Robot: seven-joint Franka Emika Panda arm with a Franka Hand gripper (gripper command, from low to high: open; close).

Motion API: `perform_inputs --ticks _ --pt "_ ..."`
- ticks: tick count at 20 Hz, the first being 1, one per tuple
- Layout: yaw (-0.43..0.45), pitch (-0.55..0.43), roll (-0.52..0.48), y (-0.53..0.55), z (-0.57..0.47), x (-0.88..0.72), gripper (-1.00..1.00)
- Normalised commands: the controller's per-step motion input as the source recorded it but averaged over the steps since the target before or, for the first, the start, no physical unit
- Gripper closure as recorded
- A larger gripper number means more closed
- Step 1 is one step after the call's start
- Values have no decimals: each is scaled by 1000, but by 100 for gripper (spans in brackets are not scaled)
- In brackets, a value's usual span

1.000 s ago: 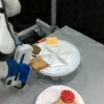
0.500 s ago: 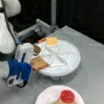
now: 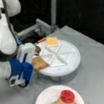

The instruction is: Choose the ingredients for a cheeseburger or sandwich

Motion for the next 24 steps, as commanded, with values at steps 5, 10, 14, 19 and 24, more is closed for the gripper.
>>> perform_inputs --ticks 5,10,14,19,24 --pt "52 -95 127 -150 -138 222 100" --pt "50 -105 138 -135 -124 210 100" --pt "45 -112 142 -128 -128 206 100" --pt "34 -125 137 -117 -143 206 100" --pt "24 -125 140 -111 -138 195 100"
